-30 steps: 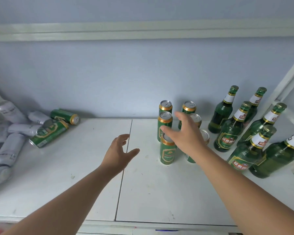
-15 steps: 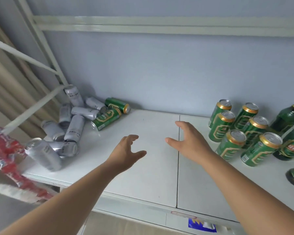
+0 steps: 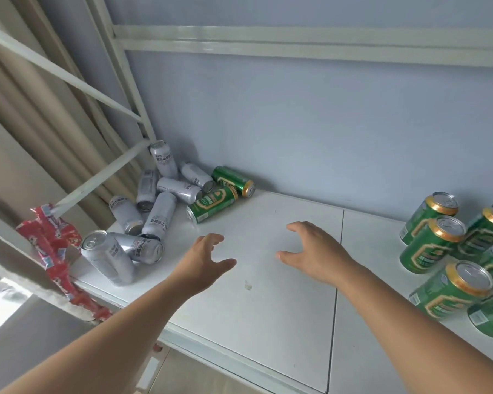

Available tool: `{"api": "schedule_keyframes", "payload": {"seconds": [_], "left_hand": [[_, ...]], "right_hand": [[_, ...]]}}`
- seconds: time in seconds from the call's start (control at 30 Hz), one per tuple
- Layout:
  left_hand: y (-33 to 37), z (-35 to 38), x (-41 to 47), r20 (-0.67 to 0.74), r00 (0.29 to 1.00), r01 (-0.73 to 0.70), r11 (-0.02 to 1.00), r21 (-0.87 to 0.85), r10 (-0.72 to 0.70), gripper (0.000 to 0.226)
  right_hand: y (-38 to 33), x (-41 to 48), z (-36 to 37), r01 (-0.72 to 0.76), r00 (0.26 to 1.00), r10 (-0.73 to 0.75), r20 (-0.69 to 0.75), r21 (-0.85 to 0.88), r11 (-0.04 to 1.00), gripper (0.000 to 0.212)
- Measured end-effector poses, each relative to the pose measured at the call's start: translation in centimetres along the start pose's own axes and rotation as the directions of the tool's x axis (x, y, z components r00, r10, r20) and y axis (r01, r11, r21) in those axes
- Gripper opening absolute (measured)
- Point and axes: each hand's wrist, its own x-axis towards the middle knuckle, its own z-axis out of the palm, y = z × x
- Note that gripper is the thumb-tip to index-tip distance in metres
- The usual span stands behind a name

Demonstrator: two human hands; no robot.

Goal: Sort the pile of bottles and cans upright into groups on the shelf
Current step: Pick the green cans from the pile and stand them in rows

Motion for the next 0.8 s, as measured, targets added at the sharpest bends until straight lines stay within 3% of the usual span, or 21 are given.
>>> {"api": "schedule_keyframes", "payload": {"seconds": [0.2,0.43,0.8], "left_hand": [[-1.2,-1.0,2.5,-0.112,0.99,0.083,0.996,0.014,-0.081,0.061],[-3.1,-1.5,5.8,-0.101,0.984,0.147,0.989,0.028,-0.144,0.06],[-6.4,-4.4,15.1,-0.084,0.979,0.193,0.978,0.08,-0.186,0.061]], "right_hand": [[0.7,2.9,1.0,0.038,0.996,-0.038,0.082,-0.006,0.999,0.069],[1.0,6.2,2.2,-0.005,0.988,0.004,0.153,0.001,1.0,0.073],[-0.4,15.9,4.7,-0.211,0.973,0.19,0.129,0.177,0.961,0.07]]}}
